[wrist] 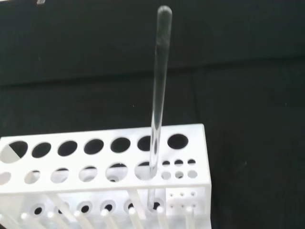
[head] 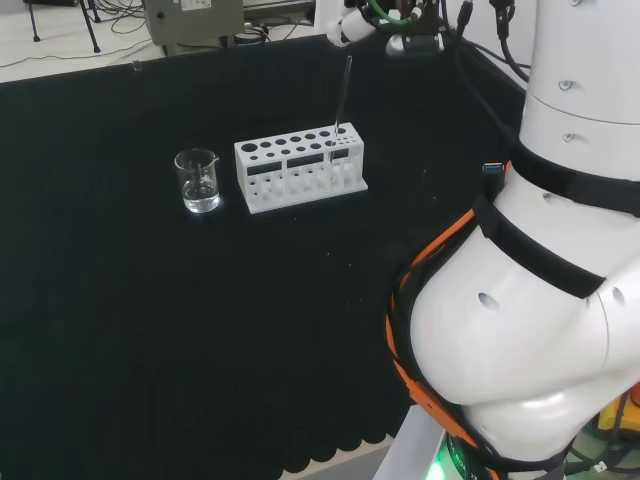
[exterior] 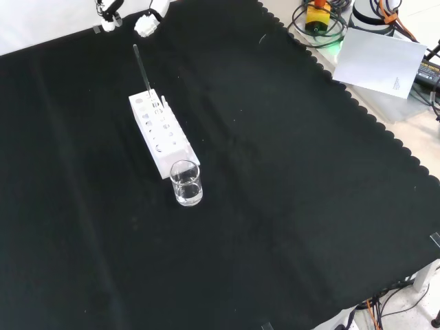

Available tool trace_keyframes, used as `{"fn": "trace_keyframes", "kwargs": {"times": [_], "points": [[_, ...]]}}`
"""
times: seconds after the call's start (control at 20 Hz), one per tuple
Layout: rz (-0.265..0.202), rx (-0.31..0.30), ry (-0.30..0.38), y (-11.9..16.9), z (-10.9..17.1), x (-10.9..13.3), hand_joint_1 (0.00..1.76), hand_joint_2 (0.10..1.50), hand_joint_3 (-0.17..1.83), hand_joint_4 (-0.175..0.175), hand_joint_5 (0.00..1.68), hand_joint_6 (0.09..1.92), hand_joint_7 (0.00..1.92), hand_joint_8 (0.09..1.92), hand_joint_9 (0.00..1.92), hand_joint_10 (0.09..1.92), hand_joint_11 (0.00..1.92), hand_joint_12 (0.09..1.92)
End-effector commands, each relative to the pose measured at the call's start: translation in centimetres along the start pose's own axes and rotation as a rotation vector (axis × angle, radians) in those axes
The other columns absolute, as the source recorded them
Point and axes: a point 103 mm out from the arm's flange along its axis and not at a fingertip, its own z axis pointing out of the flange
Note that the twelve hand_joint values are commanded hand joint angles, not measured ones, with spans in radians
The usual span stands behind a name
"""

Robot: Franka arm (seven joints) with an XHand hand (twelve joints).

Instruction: Take the glass rod from the white test tube rack.

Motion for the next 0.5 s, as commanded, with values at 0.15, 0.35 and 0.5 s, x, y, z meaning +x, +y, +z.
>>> {"fn": "trace_keyframes", "kwargs": {"times": [0.15, 0.35, 0.5], "points": [[-0.005, 0.015, 0.003, -0.3, 1.2, -0.3, 0.49, 0.97, 0.44, -0.175, 0.22, 0.9, 0.55, 1.05, 0.8, 1.06, 0.5, 1.38], [-0.01, 0.023, -0.002, 0.1, 2.2, 0.2, 0.49, 0.97, 0.44, -0.175, 0.22, 0.93, 0.59, 1.09, 0.85, 1.13, 0.64, 1.36], [-0.014, 0.034, 0.003, 0.6, 3.0, 0.5, 0.49, 0.98, 0.44, -0.175, 0.22, 0.95, 0.59, 1.11, 0.89, 1.17, 0.73, 1.34]]}}
